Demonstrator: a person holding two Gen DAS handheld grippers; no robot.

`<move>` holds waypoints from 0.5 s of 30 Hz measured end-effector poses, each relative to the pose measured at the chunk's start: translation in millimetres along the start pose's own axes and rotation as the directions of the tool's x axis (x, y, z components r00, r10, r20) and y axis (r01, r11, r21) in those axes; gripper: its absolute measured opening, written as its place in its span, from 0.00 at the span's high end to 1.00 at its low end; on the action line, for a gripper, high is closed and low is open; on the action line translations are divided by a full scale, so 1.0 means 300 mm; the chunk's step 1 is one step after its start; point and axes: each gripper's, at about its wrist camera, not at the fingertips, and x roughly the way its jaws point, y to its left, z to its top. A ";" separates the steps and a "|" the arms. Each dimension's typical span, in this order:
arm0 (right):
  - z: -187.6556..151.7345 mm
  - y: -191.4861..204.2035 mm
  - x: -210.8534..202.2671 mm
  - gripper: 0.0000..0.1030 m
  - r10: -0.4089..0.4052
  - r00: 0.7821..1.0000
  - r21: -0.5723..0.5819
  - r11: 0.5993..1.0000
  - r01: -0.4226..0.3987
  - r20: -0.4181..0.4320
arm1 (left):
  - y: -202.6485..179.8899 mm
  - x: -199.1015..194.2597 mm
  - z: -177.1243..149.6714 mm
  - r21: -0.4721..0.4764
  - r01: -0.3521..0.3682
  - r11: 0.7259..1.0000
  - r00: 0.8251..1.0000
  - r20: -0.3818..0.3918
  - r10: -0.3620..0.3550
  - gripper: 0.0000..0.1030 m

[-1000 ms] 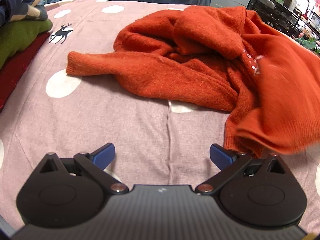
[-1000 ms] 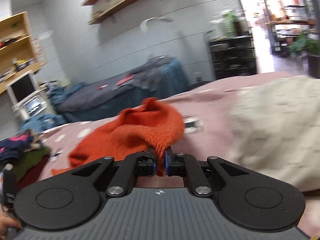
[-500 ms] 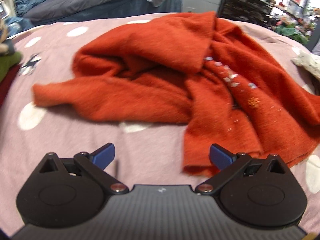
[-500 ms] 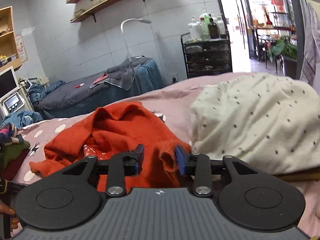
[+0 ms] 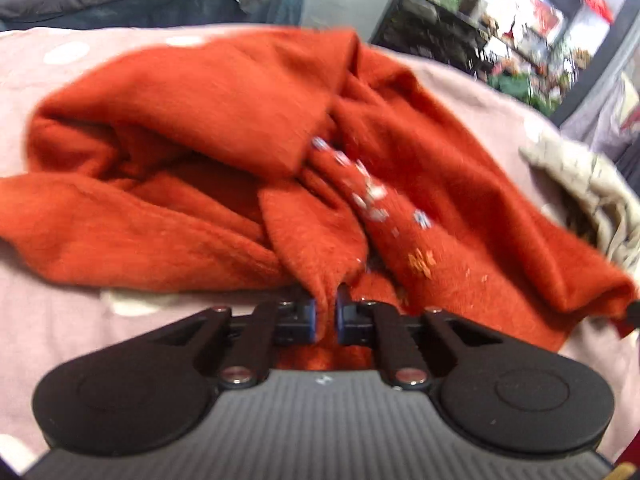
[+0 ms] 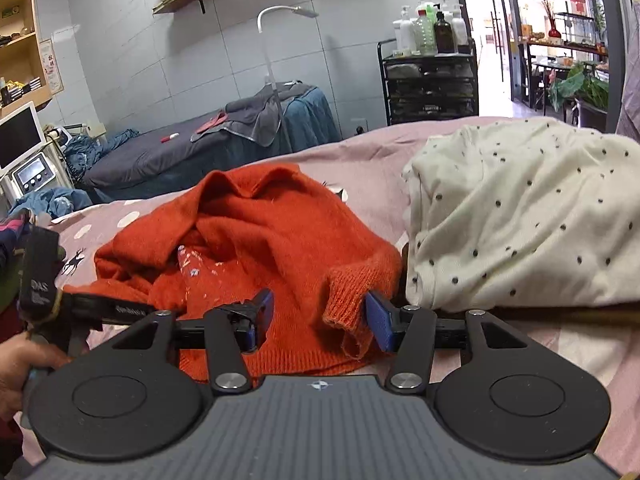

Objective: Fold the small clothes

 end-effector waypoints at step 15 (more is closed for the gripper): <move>-0.024 0.057 0.045 0.00 0.034 0.998 -0.052 0.998 -0.037 -0.056 | 0.472 -0.543 -0.082 -0.295 -0.251 0.922 0.947 0.124 0.298 0.93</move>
